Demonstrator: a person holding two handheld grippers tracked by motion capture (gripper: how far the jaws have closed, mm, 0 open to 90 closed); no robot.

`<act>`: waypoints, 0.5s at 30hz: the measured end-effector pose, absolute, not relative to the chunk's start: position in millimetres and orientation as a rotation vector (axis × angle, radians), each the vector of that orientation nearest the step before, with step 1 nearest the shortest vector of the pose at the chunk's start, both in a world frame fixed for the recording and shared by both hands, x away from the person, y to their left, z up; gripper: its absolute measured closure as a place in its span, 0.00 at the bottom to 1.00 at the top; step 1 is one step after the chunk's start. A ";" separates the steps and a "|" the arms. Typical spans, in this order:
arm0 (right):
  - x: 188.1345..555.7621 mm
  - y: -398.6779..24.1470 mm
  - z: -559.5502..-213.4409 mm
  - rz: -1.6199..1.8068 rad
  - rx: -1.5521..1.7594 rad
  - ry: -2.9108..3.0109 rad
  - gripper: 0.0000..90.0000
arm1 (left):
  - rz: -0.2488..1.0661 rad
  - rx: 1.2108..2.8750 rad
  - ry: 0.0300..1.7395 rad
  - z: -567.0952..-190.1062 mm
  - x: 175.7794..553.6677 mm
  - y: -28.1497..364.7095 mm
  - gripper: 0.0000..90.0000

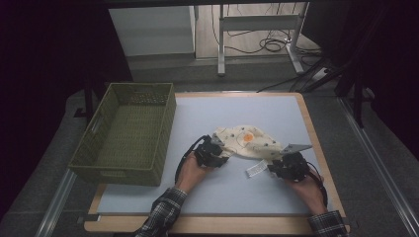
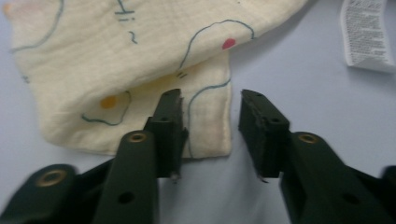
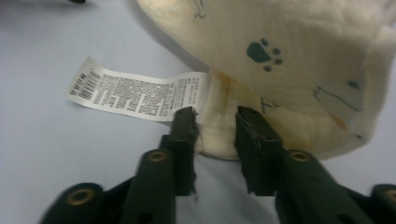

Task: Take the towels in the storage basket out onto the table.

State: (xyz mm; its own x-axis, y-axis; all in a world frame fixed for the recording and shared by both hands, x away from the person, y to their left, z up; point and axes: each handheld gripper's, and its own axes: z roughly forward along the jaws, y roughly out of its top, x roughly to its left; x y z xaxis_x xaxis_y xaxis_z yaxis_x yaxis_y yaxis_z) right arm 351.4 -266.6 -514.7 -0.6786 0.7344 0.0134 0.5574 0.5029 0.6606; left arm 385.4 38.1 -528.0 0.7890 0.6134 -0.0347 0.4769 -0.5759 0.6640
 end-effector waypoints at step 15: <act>315.1 -280.0 -494.8 0.990 1.001 2.520 0.96 | 0.193 2.215 0.781 -504.2 347.8 77.5 0.98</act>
State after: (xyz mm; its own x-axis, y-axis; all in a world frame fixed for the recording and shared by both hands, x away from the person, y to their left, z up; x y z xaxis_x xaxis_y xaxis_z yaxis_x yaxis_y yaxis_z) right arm 315.1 -280.0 -494.8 -0.7312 0.6820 0.0138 0.5091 0.5322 0.6765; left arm 347.8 77.5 -504.2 0.8010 0.5897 -0.1032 0.4742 -0.5198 0.7107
